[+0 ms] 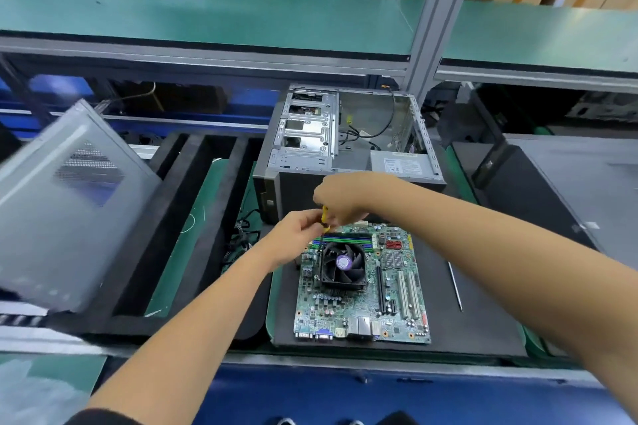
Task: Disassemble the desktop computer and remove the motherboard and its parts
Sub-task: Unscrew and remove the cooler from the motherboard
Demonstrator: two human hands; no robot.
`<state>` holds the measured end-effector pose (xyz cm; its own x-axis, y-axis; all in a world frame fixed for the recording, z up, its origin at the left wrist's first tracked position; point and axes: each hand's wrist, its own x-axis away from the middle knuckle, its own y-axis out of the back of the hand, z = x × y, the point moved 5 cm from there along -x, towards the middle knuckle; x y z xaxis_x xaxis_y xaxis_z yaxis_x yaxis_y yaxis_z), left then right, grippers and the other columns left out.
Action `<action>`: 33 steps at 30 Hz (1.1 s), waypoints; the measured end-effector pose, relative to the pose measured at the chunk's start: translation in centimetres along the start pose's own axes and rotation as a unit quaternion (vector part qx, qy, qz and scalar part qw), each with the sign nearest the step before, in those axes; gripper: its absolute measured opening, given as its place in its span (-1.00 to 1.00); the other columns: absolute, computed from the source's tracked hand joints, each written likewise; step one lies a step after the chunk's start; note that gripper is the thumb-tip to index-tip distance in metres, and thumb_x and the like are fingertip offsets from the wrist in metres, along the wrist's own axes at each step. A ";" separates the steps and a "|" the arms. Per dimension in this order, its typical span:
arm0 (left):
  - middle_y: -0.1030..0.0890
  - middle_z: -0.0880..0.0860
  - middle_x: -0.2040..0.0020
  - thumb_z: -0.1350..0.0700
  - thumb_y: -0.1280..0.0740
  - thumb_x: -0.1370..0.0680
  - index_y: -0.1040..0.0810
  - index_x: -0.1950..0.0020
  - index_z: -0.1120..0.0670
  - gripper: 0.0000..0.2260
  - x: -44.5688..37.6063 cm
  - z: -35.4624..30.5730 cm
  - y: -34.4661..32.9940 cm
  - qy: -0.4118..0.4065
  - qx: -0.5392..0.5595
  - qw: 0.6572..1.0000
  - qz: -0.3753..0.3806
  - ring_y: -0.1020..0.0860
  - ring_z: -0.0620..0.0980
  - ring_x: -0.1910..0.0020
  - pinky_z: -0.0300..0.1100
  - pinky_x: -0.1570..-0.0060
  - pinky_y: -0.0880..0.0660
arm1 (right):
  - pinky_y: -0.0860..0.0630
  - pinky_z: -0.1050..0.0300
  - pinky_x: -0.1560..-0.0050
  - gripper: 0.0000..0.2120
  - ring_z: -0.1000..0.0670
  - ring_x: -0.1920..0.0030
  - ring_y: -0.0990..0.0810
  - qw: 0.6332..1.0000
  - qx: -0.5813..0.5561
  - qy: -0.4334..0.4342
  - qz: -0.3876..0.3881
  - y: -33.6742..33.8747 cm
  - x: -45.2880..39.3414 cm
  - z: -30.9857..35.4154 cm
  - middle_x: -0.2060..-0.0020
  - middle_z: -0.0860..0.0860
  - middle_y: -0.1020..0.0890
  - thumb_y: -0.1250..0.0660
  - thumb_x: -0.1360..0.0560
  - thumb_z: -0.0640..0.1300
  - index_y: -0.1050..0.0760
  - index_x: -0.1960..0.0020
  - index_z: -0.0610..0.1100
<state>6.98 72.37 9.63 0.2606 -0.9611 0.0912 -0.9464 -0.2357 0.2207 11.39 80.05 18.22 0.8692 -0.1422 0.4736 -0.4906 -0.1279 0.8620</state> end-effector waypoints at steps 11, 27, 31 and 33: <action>-0.63 0.02 0.25 0.37 -0.30 -0.53 -0.61 0.14 0.22 -0.87 0.3 0.1 -0.4 -0.011 -0.067 0.989 -0.128 -0.62 0.01 0.18 -0.04 -0.03 -0.57 | -0.37 0.16 0.40 -0.50 -0.02 0.50 -0.59 0.987 -0.156 -0.034 0.001 0.4 -0.1 0.4 0.47 -0.02 -0.59 -0.07 -0.61 0.12 -0.54 0.21 -0.24; -0.53 0.08 0.23 -0.02 -0.17 -0.56 -0.50 0.15 0.16 -0.72 4.2 0.7 -8.5 -0.317 -0.541 0.779 -0.010 -0.49 0.04 0.24 -0.11 0.25 -0.51 | -0.35 0.09 0.40 -0.81 -0.02 0.38 -0.37 0.998 0.054 0.039 -0.010 0.0 -0.6 0.3 0.36 -0.05 -0.41 -0.26 -0.52 -0.20 -0.38 0.26 -0.20; -0.41 0.19 -0.34 -0.24 -0.08 -0.56 -0.30 -0.41 0.27 -0.35 -0.6 1.8 -10.3 -0.149 -0.557 0.817 0.028 -0.34 0.15 -0.35 0.04 -0.43 -0.20 | -0.23 0.14 0.47 -0.91 0.03 0.40 -0.29 0.989 0.118 0.077 -0.043 0.3 -0.6 1.2 0.34 0.00 -0.28 -0.27 -0.46 -0.27 -0.38 0.08 -0.14; -0.38 0.19 -0.37 -0.27 -0.05 -0.55 -0.21 -0.47 0.26 -0.29 -1.7 2.7 -10.3 -0.119 -0.567 0.815 0.033 -0.31 0.16 -0.36 0.05 -0.45 -0.14 | -0.20 0.14 0.47 -0.91 0.03 0.41 -0.29 0.988 0.101 0.098 -0.056 0.2 -0.9 1.5 0.36 0.00 -0.29 -0.28 -0.43 -0.24 -0.36 0.13 -0.15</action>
<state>15.77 76.00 4.55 0.0441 -0.9988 -0.0210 -0.1376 -0.0269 0.9901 10.44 78.63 17.72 0.9049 0.0736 0.4192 -0.3750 -0.3280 0.8671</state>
